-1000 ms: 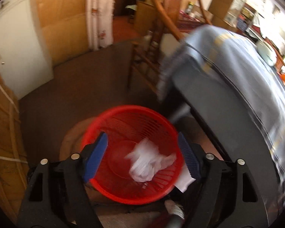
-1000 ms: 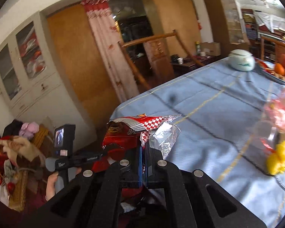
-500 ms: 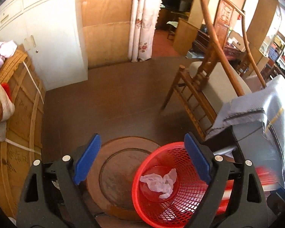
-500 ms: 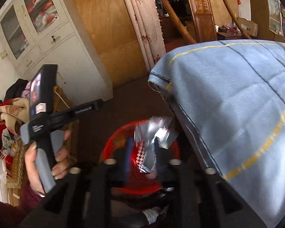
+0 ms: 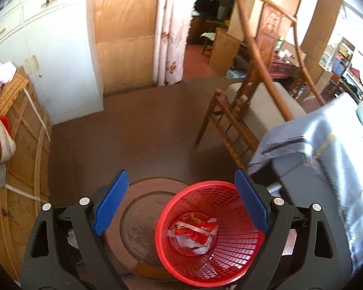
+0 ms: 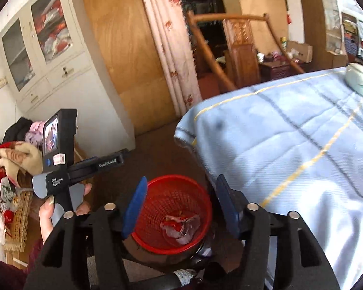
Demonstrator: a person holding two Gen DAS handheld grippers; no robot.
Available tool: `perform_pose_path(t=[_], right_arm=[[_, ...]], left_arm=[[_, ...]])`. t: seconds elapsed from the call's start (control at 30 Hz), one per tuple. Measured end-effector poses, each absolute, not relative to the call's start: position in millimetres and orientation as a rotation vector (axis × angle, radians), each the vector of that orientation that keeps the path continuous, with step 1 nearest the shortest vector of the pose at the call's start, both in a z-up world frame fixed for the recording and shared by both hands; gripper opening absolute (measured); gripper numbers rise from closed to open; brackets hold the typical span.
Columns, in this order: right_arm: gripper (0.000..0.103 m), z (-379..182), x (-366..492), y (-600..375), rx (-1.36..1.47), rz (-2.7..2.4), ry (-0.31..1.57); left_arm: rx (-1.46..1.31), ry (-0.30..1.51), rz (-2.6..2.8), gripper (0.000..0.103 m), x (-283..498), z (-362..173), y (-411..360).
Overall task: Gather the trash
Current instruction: 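Move both tools back over the table toward the remaining trash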
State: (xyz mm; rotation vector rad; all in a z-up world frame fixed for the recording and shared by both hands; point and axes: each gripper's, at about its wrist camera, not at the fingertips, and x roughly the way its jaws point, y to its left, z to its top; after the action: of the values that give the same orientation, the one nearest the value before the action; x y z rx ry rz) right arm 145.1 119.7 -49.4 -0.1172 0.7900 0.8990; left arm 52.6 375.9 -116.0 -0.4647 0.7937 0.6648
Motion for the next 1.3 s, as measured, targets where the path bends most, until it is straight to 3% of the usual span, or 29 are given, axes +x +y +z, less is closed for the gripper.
perform_pose_path(t=[0.33, 0.67, 1.07, 1.3], right_arm=[[0.077, -3.3, 108.4, 15.6, -0.021, 0.721, 0.616], [0.097, 23.0, 44.6, -130.2, 0.116, 0.418, 0.419], [0.097, -5.7, 42.8, -285.3, 0.32, 0.134, 0.402], [0.097, -27.2, 85.0, -316.9, 0.362, 0.066, 0.481]], left_arm=[[-0.366, 0.682, 0.482, 0.09, 44.3, -63.0, 301.4], [-0.241, 0.624, 0.22, 0.096, 33.7, -20.1, 198.9], [-0.066, 0.696, -0.138, 0.096, 110.3, -4.6, 57.0], [0.03, 0.703, -0.265, 0.096, 183.8, -0.3, -27.6]])
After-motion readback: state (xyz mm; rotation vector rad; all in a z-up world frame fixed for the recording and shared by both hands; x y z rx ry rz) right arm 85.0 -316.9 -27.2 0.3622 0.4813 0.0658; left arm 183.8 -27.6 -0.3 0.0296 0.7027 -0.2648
